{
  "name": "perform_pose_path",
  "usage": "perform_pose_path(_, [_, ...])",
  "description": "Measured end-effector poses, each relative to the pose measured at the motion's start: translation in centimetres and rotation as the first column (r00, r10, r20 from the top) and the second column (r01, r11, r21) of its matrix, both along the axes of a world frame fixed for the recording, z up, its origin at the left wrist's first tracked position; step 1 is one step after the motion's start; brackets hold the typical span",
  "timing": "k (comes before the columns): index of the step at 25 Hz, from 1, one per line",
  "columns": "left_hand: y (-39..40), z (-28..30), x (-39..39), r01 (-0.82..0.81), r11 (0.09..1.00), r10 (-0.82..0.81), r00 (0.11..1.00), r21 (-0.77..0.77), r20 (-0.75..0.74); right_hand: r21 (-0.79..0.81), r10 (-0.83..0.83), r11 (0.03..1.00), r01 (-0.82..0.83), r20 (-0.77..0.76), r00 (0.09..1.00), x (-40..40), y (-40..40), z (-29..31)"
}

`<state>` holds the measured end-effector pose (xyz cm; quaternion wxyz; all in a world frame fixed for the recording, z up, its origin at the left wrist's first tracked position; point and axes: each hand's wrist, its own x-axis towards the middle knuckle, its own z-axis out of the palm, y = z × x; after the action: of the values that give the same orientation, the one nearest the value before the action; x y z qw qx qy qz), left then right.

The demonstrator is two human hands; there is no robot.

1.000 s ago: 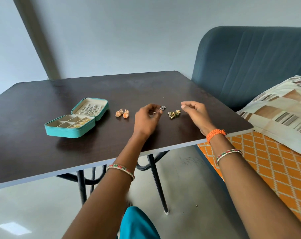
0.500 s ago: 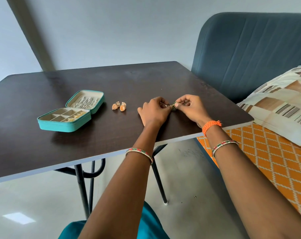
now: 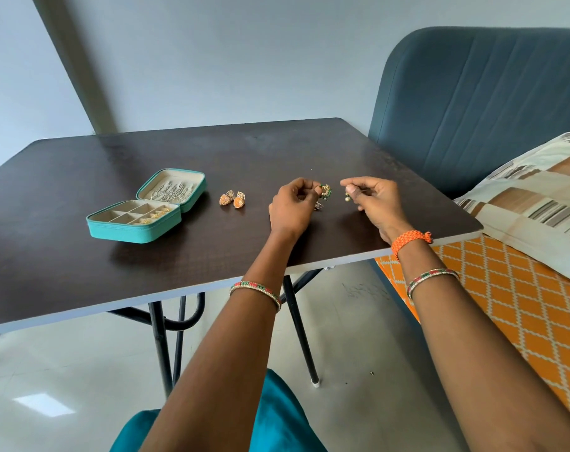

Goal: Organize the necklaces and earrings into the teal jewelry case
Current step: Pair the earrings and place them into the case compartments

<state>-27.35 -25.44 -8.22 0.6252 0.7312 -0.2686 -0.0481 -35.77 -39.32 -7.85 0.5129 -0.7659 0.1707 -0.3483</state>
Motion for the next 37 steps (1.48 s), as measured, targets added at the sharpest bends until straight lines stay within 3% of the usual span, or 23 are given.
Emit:
perform_pose_path(7, [0.2,0.3,0.0,0.089,0.992,-0.093,0.995,-0.085,-0.037,0.032,-0.058,0.998,0.057,0.013,0.998,0.0,-0.3,0.0])
perform_pose_path(16, [0.0,-0.3,0.4,0.086,0.995,-0.087,0.996,-0.039,-0.018,0.108,0.015,0.994,-0.018,0.024,1.000,-1.1,1.2,0.7])
perform_pose_path(19, [1.0,0.1,-0.6,0.115,0.985,-0.116,0.993,-0.125,0.006,0.167,0.043,0.984,-0.056,0.083,0.996,-1.9,2.7,0.4])
perform_pose_path(24, [4.0,1.4,-4.2,0.132,0.943,-0.201,0.958,-0.306,-0.206,0.222,0.131,0.963,-0.152,0.107,0.986,-2.6,6.3,0.9])
perform_pose_path(31, [10.6,4.2,-7.2,-0.001,0.811,-0.350,0.801,-0.584,-0.486,0.276,0.241,0.923,-0.268,0.127,0.962,-4.7,12.6,5.9])
perform_pose_path(34, [13.2,5.9,-7.2,-0.017,0.796,-0.364,0.785,-0.606,-0.501,0.242,0.289,0.919,-0.312,0.125,0.949,-5.3,14.6,8.0])
perform_pose_path(37, [15.1,6.8,-7.5,0.028,0.833,-0.304,0.857,-0.552,-0.416,0.140,0.351,0.922,-0.362,0.096,0.931,-5.5,16.1,9.4])
